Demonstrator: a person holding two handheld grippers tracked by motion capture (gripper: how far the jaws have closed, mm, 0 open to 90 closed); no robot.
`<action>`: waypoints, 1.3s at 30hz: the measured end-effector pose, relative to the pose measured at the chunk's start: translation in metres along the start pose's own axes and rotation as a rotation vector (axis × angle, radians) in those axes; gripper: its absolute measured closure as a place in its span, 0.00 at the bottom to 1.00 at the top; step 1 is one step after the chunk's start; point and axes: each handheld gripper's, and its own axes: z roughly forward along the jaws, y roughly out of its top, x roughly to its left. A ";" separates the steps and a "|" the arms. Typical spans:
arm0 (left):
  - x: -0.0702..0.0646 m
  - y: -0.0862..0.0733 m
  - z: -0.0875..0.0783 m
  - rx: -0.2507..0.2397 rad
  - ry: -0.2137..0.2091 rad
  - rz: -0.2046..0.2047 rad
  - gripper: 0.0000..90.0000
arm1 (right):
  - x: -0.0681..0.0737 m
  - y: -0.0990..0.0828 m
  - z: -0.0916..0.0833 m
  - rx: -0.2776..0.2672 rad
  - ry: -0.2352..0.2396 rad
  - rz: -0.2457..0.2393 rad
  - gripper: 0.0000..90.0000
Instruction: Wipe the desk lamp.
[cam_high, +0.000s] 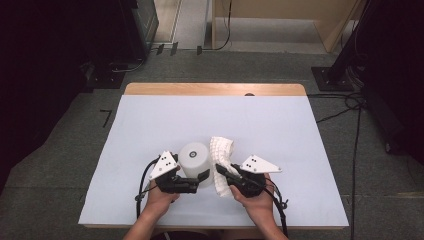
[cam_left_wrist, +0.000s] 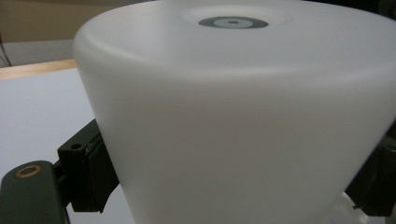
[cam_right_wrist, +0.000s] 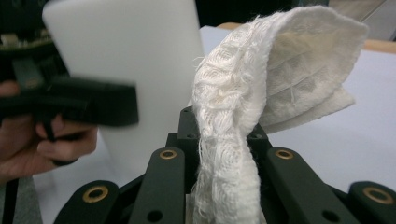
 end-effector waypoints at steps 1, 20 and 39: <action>0.001 0.000 -0.001 -0.010 0.013 -0.009 0.10 | 0.002 -0.001 0.002 0.008 0.009 -0.001 0.84; 0.020 -0.034 0.016 0.087 0.221 0.184 0.10 | -0.021 -0.010 -0.001 0.030 -0.103 0.073 0.84; 0.002 -0.032 0.021 0.119 0.382 0.086 0.05 | -0.023 -0.013 0.001 0.029 -0.114 0.066 0.84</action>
